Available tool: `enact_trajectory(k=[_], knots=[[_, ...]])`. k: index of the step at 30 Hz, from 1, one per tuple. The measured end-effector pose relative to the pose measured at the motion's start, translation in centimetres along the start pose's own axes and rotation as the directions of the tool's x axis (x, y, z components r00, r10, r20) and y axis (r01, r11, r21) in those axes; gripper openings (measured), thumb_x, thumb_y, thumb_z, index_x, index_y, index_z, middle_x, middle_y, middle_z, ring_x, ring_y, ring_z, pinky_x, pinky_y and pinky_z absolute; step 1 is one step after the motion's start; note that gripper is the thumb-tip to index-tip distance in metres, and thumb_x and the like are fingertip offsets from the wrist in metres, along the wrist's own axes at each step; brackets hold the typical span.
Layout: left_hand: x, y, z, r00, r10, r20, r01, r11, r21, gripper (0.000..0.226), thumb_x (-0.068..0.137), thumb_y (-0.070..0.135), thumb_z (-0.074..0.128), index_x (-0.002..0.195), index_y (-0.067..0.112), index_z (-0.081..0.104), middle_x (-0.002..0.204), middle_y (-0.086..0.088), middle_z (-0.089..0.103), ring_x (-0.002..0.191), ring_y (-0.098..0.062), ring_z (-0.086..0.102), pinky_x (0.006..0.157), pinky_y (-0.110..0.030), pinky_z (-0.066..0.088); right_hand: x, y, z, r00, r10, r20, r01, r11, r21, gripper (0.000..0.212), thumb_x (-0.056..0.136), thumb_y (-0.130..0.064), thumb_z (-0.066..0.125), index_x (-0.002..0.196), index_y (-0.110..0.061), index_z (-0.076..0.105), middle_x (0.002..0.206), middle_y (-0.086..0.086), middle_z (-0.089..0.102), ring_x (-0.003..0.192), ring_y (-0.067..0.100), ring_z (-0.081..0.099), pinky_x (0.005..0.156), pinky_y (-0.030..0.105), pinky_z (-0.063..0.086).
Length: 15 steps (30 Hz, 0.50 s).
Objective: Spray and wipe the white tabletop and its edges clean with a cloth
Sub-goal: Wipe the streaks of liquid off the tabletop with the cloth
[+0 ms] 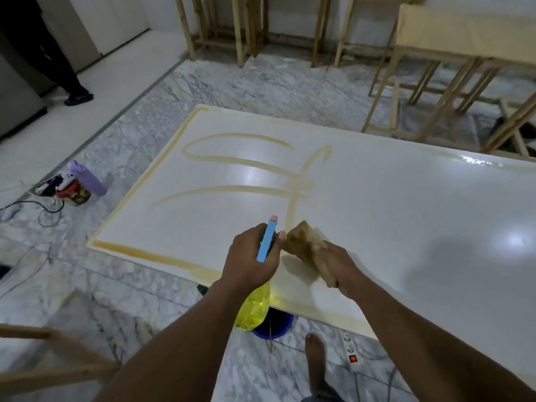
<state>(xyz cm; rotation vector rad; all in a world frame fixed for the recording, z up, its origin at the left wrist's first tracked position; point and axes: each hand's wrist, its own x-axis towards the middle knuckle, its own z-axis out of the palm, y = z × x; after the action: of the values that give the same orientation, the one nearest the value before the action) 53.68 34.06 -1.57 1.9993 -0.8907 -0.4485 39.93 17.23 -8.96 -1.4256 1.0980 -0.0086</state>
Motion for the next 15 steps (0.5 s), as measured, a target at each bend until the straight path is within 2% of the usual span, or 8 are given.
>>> enact_trajectory(k=[1,2,3,4,6,9,12,15], knots=[[0.3,0.1,-0.1,1.0,0.014,-0.001,-0.014,1.0,0.006,0.033,0.1,0.051,0.058,0.081,0.024,0.058,0.065,0.001,0.06,0.061,-0.029,0.07,0.065,-0.056,0.06,0.2,-0.7,-1.0,0.997,0.071,0.037,-0.078,0.971,0.227,0.025,0.096,-0.022,0.054,0.116,-0.011,0.065,0.102,0.007,0.067,0.085,0.024,0.063,0.069,0.03,0.051],[0.7,0.3,-0.1,1.0,0.027,-0.005,-0.027,1.0,0.006,0.033,0.101,0.05,0.059,0.083,0.023,0.059,0.065,0.0,0.06,0.061,-0.029,0.069,0.064,-0.056,0.059,0.5,-1.1,-2.1,0.988,0.115,0.099,-0.148,0.881,0.45,0.03,0.093,-0.019,0.057,0.118,-0.005,0.064,0.108,0.014,0.068,0.094,0.03,0.064,0.082,0.036,0.052],[1.2,0.4,0.0,0.999,0.036,-0.008,-0.036,0.999,-0.001,0.033,0.101,0.05,0.059,0.084,0.021,0.061,0.065,-0.001,0.061,0.06,-0.029,0.069,0.063,-0.056,0.06,0.8,-1.3,-3.0,0.979,0.144,0.146,-0.202,0.783,0.588,0.033,0.091,-0.018,0.059,0.12,-0.003,0.063,0.115,0.019,0.068,0.103,0.035,0.064,0.095,0.043,0.05],[2.0,0.7,0.1,0.999,0.038,-0.012,-0.039,0.999,-0.015,0.034,0.1,0.051,0.06,0.086,0.02,0.062,0.065,-0.001,0.061,0.061,-0.03,0.068,0.062,-0.056,0.061,1.4,-1.7,-3.9,0.971,0.154,0.184,-0.238,0.72,0.652,0.036,0.089,-0.016,0.059,0.122,-0.003,0.061,0.12,0.022,0.067,0.11,0.038,0.063,0.103,0.047,0.046],[3.5,1.1,0.6,1.0,0.025,-0.015,-0.026,0.999,-0.043,0.035,0.098,0.053,0.06,0.087,0.02,0.063,0.065,0.0,0.059,0.063,-0.031,0.066,0.061,-0.055,0.063,3.0,-2.4,-5.0,0.96,0.175,0.221,-0.277,0.728,0.627,0.04,0.086,-0.012,0.059,0.125,-0.004,0.06,0.126,0.023,0.065,0.119,0.04,0.06,0.109,0.05,0.042],[6.6,1.6,1.5,1.0,0.009,-0.015,-0.01,0.998,-0.056,0.036,0.098,0.053,0.06,0.084,0.02,0.061,0.064,0.0,0.057,0.065,-0.033,0.065,0.063,-0.056,0.063,6.6,-5.0,-6.5,0.965,0.196,0.172,-0.255,0.851,0.46,0.039,0.087,-0.004,0.055,0.126,-0.003,0.057,0.123,0.022,0.065,0.115,0.039,0.062,0.104,0.051,0.046],[10.7,2.4,2.8,1.0,-0.01,-0.017,0.009,0.999,-0.047,0.037,0.099,0.051,0.06,0.079,0.02,0.057,0.062,0.002,0.053,0.064,-0.035,0.064,0.064,-0.057,0.063,11.5,-9.6,-8.9,0.981,0.152,0.118,-0.175,0.959,0.224,0.035,0.088,0.002,0.051,0.122,0.0,0.06,0.112,0.019,0.061,0.1,0.034,0.061,0.09,0.043,0.05],[15.1,3.1,4.0,0.999,-0.015,-0.033,0.014,1.0,-0.024,0.034,0.101,0.047,0.061,0.082,0.018,0.059,0.064,-0.002,0.059,0.062,-0.032,0.067,0.064,-0.057,0.06,16.2,-15.2,-11.9,0.989,0.035,0.145,-0.038,0.999,0.021,0.018,0.091,-0.002,0.056,0.105,-0.004,0.067,0.103,0.013,0.063,0.087,0.024,0.061,0.074,0.033,0.048]])
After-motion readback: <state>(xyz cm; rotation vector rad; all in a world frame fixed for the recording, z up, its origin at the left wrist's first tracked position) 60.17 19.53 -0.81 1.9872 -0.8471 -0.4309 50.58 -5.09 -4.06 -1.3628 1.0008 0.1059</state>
